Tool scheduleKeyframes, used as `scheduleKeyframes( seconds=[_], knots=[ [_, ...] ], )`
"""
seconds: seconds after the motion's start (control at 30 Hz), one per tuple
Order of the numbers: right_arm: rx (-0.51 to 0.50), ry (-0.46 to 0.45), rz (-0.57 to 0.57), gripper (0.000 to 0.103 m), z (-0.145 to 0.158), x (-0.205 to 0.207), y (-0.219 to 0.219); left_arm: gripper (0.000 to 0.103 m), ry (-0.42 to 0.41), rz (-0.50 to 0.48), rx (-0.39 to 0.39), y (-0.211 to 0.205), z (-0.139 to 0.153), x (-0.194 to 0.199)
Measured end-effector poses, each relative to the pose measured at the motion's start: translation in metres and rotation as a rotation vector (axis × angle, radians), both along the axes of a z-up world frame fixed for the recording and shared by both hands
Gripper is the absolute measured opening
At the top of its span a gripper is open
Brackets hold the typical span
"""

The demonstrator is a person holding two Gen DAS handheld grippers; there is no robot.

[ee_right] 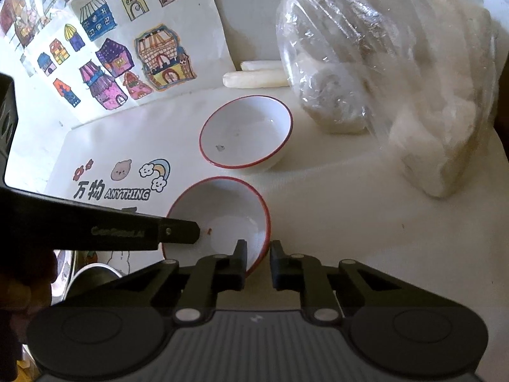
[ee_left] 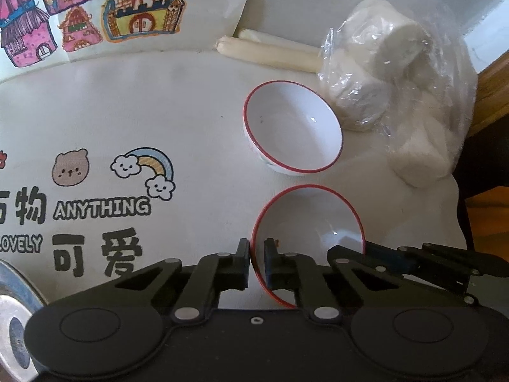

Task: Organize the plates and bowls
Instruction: 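Carry the white bowl with both grippers and lower it into the steel bowl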

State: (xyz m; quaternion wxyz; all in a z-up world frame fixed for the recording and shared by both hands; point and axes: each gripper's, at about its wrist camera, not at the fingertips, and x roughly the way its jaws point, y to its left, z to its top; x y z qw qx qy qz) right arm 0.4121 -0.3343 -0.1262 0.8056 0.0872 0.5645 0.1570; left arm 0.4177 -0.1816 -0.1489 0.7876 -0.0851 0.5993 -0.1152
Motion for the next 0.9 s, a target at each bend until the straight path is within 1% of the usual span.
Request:
scheduleKeyframes(
  seconds=[0.07, 0.33, 0.53, 0.7, 0.9],
  knots=[
    [0.002, -0.007, -0.009, 0.013, 0.005, -0.004, 0.002, 0.009, -0.008, -0.004, -0.003, 0.004, 0.004, -0.003],
    [-0.003, -0.047, -0.036, 0.013, 0.027, -0.018, 0.013, 0.009, -0.037, -0.001, -0.033, 0.020, 0.021, -0.012],
    [-0.010, -0.093, -0.079, 0.011, 0.045, -0.029, 0.016, 0.009, -0.084, -0.014, -0.065, 0.028, 0.042, -0.023],
    [-0.006, -0.123, -0.089, 0.011, 0.061, -0.038, 0.022, 0.009, -0.117, -0.026, -0.085, 0.039, 0.058, -0.034],
    [-0.002, -0.136, -0.073, 0.011, 0.073, -0.053, 0.036, 0.009, -0.114, -0.019, -0.092, 0.055, 0.063, -0.050]
  ],
)
